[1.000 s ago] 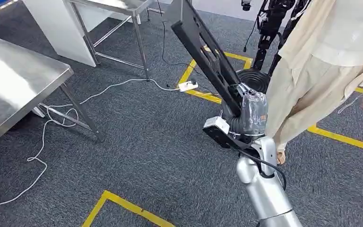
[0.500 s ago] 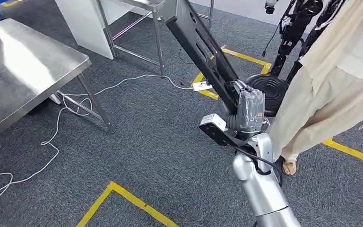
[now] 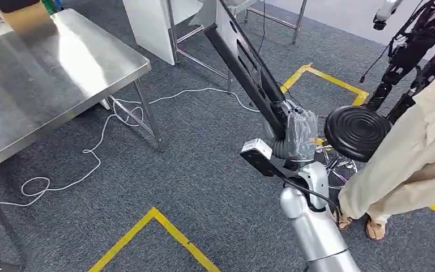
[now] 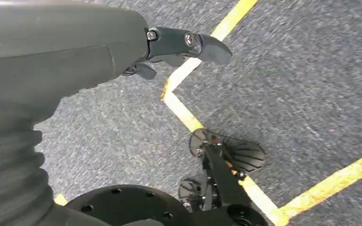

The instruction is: Take the parts from the cabinet and place them on the table.

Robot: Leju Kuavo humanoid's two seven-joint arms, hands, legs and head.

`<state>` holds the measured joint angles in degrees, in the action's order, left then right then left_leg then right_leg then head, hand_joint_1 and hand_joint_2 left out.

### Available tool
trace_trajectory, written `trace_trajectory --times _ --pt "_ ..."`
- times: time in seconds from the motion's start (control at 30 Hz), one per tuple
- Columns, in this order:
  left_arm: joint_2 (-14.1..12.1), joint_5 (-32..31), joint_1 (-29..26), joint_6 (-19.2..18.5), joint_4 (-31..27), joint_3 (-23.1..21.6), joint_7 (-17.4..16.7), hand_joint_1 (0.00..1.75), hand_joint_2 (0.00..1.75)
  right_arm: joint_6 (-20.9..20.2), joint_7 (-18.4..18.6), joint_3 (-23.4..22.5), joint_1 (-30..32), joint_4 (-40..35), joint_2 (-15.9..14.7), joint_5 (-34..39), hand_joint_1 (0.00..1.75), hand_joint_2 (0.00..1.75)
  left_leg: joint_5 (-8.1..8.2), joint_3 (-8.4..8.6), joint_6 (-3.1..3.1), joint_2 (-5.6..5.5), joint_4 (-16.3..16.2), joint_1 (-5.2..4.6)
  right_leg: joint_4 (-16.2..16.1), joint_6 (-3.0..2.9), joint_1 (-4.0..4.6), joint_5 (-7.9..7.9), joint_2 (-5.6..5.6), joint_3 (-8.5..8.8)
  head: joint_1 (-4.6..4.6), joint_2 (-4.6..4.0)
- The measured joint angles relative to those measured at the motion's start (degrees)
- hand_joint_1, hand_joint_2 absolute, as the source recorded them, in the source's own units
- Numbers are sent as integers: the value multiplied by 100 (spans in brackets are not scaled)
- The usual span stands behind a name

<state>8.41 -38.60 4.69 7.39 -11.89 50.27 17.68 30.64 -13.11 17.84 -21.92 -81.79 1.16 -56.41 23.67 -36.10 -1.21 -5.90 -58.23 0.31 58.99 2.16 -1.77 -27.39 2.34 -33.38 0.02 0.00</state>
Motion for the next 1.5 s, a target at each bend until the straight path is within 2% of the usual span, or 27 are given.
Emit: trace_trajectory --times 0.07,0.17,0.23,0.27,0.3,0.37,0.4,0.43,0.57,0.6,0.67,0.77,0.8,0.87,0.9,0.93,1.0,1.07,1.1,1.13,1.2,1.27,1.3,1.4,1.43,1.47,1.5 --pt "-2 -20 -36 9 0 4 -11 0 175 0 0 -4 -8 20 4 13 175 175 0 -26 36 -66 -6 39 -16 -81 -21 22 -81 18 4 0" --pt "-9 -72 -30 -11 0 2 -20 0 175 4 2 -15 -1 22 15 -15 175 175 461 -358 106 455 -748 38 -27 -190 0 3 -223 50 -59 0" --pt "-4 -109 -27 -18 0 0 -20 0 175 7 15 -39 63 22 13 -35 175 175 819 -809 127 534 -1635 47 -25 -223 36 -19 -354 55 -59 0" --pt "-2 -109 -29 -20 0 0 -20 0 175 7 31 -44 95 22 13 -37 175 175 827 -916 128 543 -1822 47 -25 -230 48 -27 -412 57 -61 0" --pt "-2 -109 -36 -20 0 0 -20 0 175 7 31 -46 116 22 13 -37 175 175 711 -881 115 548 -1727 46 -24 -236 57 -34 -468 64 -59 0" --pt "-4 -109 -37 -20 0 0 -20 0 175 9 31 -52 115 20 18 -46 175 175 237 -432 54 601 -860 37 -25 -252 69 -52 -561 91 -61 0" --pt "-4 -109 -34 -20 0 0 -20 0 175 9 31 -59 111 15 20 -50 175 175 26 -136 -7 789 -332 7 -26 -241 78 -72 -596 114 -63 0" --pt "-11 -109 -17 -20 0 0 -20 0 175 9 31 -66 114 4 20 -52 175 175 105 -12 -27 1007 -108 -53 -25 -222 109 -86 -634 120 -57 0" --pt "-11 -109 -5 -20 0 0 -20 0 175 11 31 -92 121 4 22 -61 175 175 92 -18 -112 773 -64 -108 -68 -133 140 -124 -835 181 -61 0" --pt "-9 -109 -12 -20 0 0 -19 0 175 11 39 -98 121 -11 27 -65 175 175 31 61 -165 716 37 -12 -15 -91 158 -180 -748 136 -44 0" --pt "4 -109 3 -22 0 0 -17 0 175 11 48 -122 110 -22 13 -90 175 175 26 86 -196 630 45 -24 496 -114 121 -403 -385 -68 -33 0" --pt "7 -118 23 -37 0 0 -15 0 175 4 101 -168 217 -24 -33 -138 175 175 30 83 -214 409 45 -22 1627 -118 97 -744 -301 -694 2 0" --pt "13 -118 17 -41 0 0 -15 0 175 0 101 -181 251 -24 -39 -140 175 175 30 84 -212 333 43 -18 1618 -75 82 -681 -299 -727 -4 0" --pt "24 -118 8 -61 0 0 -20 0 175 -4 101 -212 265 -24 -70 -162 175 175 33 92 -197 180 31 -7 880 69 31 -296 -261 -424 -2 0" --pt "33 -118 8 -68 0 0 -20 0 175 -7 101 -227 261 -26 -72 -168 175 175 45 91 -163 122 15 0 404 135 -18 -105 -168 -209 0 0" --pt "33 -118 8 -68 0 0 -22 0 175 -11 101 -234 256 -24 -74 -175 175 175 58 59 -115 67 -15 -5 75 169 -85 -35 87 -86 17 0" --pt "33 -118 9 -68 0 0 -35 0 175 -39 98 -234 273 -31 -72 -192 175 175 70 4 -43 9 -66 -31 53 30 -47 8 10 -55 13 0" --pt "35 -129 -19 -68 0 0 -46 0 175 -76 101 -240 283 -33 -79 -208 175 175 49 -13 -4 -57 -50 14 57 -20 2 12 -53 -49 7 0" --pt "33 -144 -25 -68 0 0 -55 0 175 -83 101 -247 278 -44 -76 -219 175 175 83 -27 21 -42 -80 39 29 -79 -58 31 -107 -29 0 0" --pt "37 -164 -32 -68 0 0 -57 0 175 -83 101 -251 272 -64 -76 -227 175 175 176 -66 54 232 -219 8 24 -108 -38 24 -143 -7 0 0" --pt "42 -170 -14 -68 0 0 -61 0 175 -96 101 -256 273 -90 -79 -238 175 175 565 -424 99 483 -952 32 26 -189 -2 -2 -243 14 -59 0" --pt "46 -166 1 -68 0 2 -61 0 175 -136 101 -260 284 -90 -85 -243 175 175 825 -835 116 543 -1711 44 29 -220 30 -22 -379 20 -61 0" --pt "48 -166 6 -68 0 2 -61 0 175 -160 101 -258 284 -90 -83 -245 175 175 775 -876 112 547 -1759 44 29 -229 39 -30 -436 27 -61 0" --pt "42 -166 -2 -63 0 15 -66 0 175 -192 101 -256 266 -90 -74 -265 175 175 163 -331 20 646 -708 23 25 -252 68 -64 -583 76 -63 0" --pt "37 -166 -1 -61 0 31 -59 0 175 -192 101 -256 249 -90 -76 -267 175 175 29 -66 -59 873 -221 -21 20 -243 76 -73 -627 94 -63 0" --pt "26 -166 16 -61 0 55 -53 0 175 -192 101 -258 237 -90 -81 -269 175 175 117 -30 -64 964 -136 -88 33 -203 143 -99 -664 81 -57 0" --pt "28 -166 29 -61 0 57 -42 0 175 -195 101 -260 217 -85 -85 -269 175 175 110 -59 -87 893 -133 -93 19 -189 126 -104 -716 75 -46 0"
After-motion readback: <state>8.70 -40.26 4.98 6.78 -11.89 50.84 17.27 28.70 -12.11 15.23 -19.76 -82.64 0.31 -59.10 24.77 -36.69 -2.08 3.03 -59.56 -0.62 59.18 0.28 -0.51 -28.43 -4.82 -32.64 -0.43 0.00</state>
